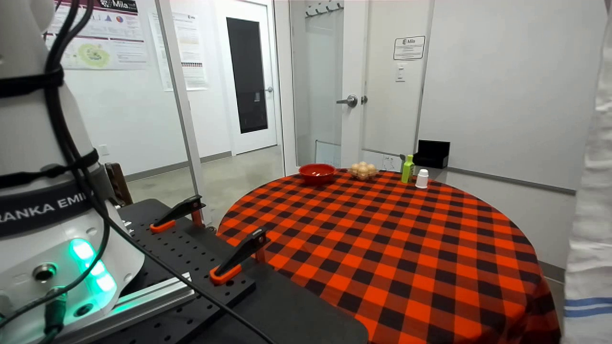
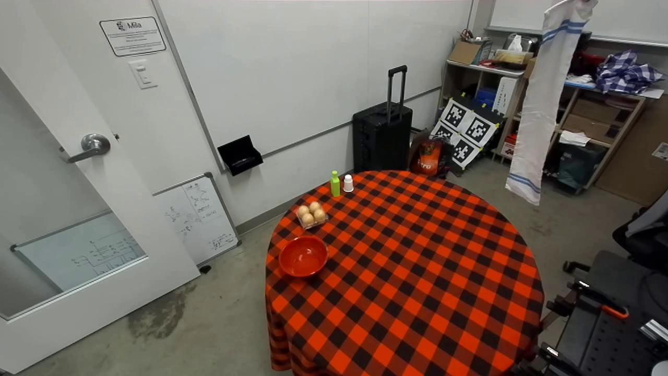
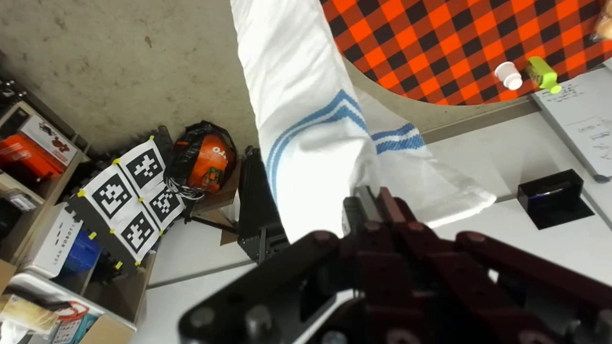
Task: Unfold the towel on the table.
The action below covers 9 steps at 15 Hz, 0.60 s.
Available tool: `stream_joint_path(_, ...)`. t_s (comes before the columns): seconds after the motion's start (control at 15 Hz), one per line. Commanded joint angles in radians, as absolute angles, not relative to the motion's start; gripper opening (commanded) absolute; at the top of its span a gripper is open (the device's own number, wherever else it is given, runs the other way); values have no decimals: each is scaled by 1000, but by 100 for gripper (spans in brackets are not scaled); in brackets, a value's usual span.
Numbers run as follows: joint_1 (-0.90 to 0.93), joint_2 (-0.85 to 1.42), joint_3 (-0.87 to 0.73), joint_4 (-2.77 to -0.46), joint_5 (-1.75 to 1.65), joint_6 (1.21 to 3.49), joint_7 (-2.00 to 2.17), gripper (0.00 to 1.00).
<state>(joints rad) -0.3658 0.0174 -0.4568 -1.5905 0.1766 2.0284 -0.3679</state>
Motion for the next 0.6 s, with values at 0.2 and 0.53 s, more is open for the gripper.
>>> stream_joint_path(0.2,-313,17,-323,-1843,178,2156,-320,1)
stream_joint_path(0.53,-231,68,-212,-1974,169,2150,-336,1)
